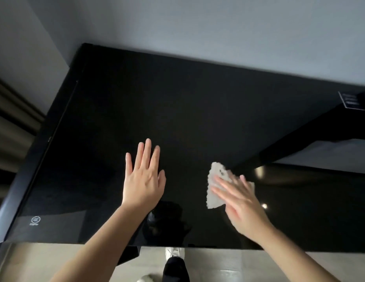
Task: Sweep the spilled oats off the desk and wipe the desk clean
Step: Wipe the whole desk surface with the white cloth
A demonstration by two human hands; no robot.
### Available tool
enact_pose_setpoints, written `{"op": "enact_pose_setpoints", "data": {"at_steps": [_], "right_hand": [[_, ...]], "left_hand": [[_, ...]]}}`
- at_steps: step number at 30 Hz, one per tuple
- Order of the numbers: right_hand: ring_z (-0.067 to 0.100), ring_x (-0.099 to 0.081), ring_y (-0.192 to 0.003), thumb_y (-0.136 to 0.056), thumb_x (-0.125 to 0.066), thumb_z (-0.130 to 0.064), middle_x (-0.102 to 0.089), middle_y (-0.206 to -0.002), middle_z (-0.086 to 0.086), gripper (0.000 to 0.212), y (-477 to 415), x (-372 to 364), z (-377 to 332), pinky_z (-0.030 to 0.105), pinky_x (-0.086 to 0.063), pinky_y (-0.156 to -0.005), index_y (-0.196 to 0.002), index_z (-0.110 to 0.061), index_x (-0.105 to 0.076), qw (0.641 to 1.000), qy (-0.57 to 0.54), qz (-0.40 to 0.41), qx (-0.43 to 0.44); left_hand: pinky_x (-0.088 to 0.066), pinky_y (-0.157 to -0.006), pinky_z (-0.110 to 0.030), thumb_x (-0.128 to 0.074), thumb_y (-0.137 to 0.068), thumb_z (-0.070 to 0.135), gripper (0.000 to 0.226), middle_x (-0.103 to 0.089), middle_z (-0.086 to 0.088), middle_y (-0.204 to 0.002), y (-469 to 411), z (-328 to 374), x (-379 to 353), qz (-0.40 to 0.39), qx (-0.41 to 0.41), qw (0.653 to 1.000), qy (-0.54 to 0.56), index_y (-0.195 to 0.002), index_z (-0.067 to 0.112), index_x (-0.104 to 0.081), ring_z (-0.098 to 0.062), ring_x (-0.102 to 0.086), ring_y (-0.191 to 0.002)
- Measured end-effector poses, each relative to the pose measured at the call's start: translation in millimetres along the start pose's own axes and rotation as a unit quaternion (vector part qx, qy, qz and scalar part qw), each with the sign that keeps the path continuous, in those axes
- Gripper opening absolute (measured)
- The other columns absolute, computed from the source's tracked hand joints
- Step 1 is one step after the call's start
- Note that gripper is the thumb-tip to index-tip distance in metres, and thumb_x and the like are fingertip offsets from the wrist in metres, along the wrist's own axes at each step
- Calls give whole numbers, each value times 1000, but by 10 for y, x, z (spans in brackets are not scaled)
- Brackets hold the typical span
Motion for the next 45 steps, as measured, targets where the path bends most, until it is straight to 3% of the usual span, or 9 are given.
{"op": "enact_pose_setpoints", "data": {"at_steps": [2, 4, 6, 10, 14, 22, 29, 33, 45], "right_hand": [[28, -24, -146, -86, -31, -10, -34, -156, -5, 57, 153, 208, 595, 64, -22, -112, -137, -21, -53, 982, 32, 68, -176], [38, -33, -139, -86, -38, -7, -38, -153, 3, 51, 211, 391, 990, 66, -31, -105, -133, -15, -57, 923, 57, 119, -362], [41, -38, -133, -87, -48, -3, -41, -151, 6, 47, 51, 402, 830, 63, -35, -102, -132, -12, -57, 899, 67, 144, -408], [31, -35, -139, -80, -38, -10, -43, -150, -2, 55, -245, -102, -460, 51, -29, -113, -130, -17, -59, 975, 10, 124, -182], [22, -21, -148, -87, -34, -11, -31, -156, -10, 55, 117, -323, -988, 46, -13, -121, -138, -24, -53, 997, -20, 51, -62], [34, -32, -142, -82, -39, -6, -38, -153, -2, 57, 851, 193, 393, 66, -27, -109, -135, -17, -56, 944, 10, 114, -308], [15, -14, -148, -87, -30, -15, -30, -155, -12, 55, -139, 237, 684, 51, -17, -119, -137, -22, -54, 996, -14, 38, -78], [13, -11, -149, -91, -34, -16, -30, -156, -13, 51, -841, 240, 868, 37, -4, -120, -136, -24, -55, 999, -27, -3, 20], [21, -11, -149, -97, -44, -14, -23, -160, -8, 50, -2608, 342, 1358, 49, -3, -121, -145, -28, -43, 998, 7, -7, 64]], "left_hand": [[-5, -118, -50, -22, -94, 42, 64, -7, -10, -161, 87, 24, -78, -15, -6, 1000, -20, -151, 13, -21, -25, 1, -148], [-5, -118, -50, -16, -94, 45, 66, -9, -9, -160, 199, -21, -120, -22, 0, 1000, -21, -151, 14, -21, -24, 1, -148], [-3, -118, -49, -13, -94, 47, 67, -10, -9, -160, 283, -48, -120, -21, 0, 1000, -19, -152, 15, -20, -24, 0, -148], [-2, -118, -47, -12, -95, 48, 66, -9, -8, -160, 463, -85, -102, -12, -4, 1000, -18, -152, 16, -18, -23, 1, -148], [-4, -119, -48, -22, -101, 42, 58, -8, -8, -161, 556, -105, -104, -14, -8, 1000, -13, -153, 16, -18, -23, 0, -148], [0, -119, -51, -30, -101, 36, 59, -5, -10, -161, 545, 75, -73, -32, 10, 999, 7, -153, 14, -16, -26, 4, -148], [0, -118, -49, -14, -97, 47, 65, -7, -11, -160, 26, 443, -189, -25, -8, 1000, -16, -152, 13, -18, -26, 5, -147], [2, -118, -50, -28, -99, 42, 62, -4, -7, -161, -477, 635, -279, -23, 18, 1000, -10, -153, 16, -13, -29, 6, -148], [6, -119, -43, -27, -101, 40, 60, 1, -2, -162, -1880, 871, -310, 31, 129, 991, 8, -153, 18, -10, -17, 9, -148]]}}
Point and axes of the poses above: each hand's wrist, its own y-axis away from the middle knuckle, its own x-axis out of the back of the hand, z = x × y, the point moved 7 cm from there along -y, towards the middle knuckle
